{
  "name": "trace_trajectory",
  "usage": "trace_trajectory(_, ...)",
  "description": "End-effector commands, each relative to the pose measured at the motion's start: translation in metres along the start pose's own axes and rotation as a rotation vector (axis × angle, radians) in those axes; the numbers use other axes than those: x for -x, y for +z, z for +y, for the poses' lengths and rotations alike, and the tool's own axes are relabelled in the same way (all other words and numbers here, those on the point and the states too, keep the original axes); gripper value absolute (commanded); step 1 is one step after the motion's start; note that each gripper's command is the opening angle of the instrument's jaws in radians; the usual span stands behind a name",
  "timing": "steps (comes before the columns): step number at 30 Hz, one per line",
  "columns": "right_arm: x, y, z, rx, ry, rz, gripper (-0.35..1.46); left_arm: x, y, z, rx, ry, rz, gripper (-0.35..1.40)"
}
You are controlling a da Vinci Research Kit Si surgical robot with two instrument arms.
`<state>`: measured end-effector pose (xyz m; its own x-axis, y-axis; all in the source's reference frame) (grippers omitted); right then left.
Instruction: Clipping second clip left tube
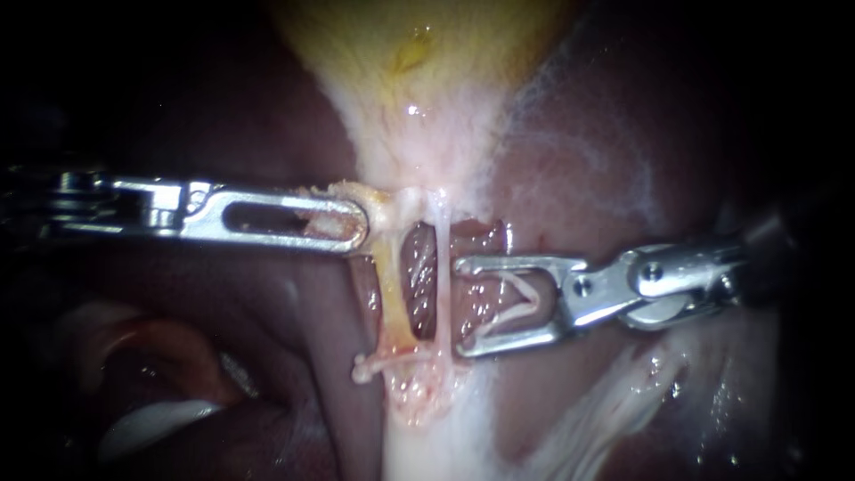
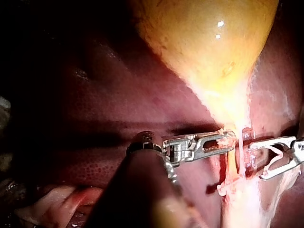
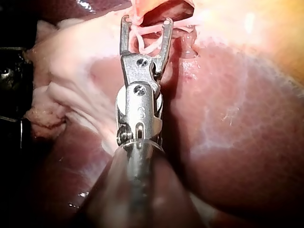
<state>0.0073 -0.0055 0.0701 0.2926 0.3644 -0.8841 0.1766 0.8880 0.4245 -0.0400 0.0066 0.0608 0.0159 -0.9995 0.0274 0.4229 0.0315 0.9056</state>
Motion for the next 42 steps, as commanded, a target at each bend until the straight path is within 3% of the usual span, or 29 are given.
trace_trajectory(1,0.0002,0.0007,0.0001,0.001,0.008,-0.001,0.50,0.0000,0.0000,0.0000,0.000,0.000,0.000,-0.35)
trace_trajectory(16,0.0014,0.0069,0.0004,-0.062,0.104,0.002,0.49,0.0000,0.0003,-0.0002,0.001,-0.001,-0.002,-0.35)
trace_trajectory(23,0.0011,0.0084,0.0008,-0.088,0.175,0.055,0.48,0.0000,0.0004,-0.0002,0.001,-0.001,-0.002,-0.35)
trace_trajectory(31,0.0011,0.0095,0.0004,-0.118,0.253,0.057,0.41,0.0001,0.0005,-0.0001,0.001,-0.001,-0.002,-0.35)
trace_trajectory(34,0.0012,0.0092,0.0003,-0.120,0.282,0.055,0.26,0.0001,0.0005,-0.0001,0.001,-0.001,-0.002,-0.35)
trace_trajectory(40,0.0014,0.0085,0.0002,-0.124,0.341,0.052,-0.30,0.0003,0.0005,0.0002,0.000,0.000,-0.001,-0.35)
trace_trajectory(42,0.0015,0.0083,0.0002,-0.125,0.352,0.052,-0.35,0.0003,0.0005,0.0002,0.000,0.000,-0.001,-0.35)
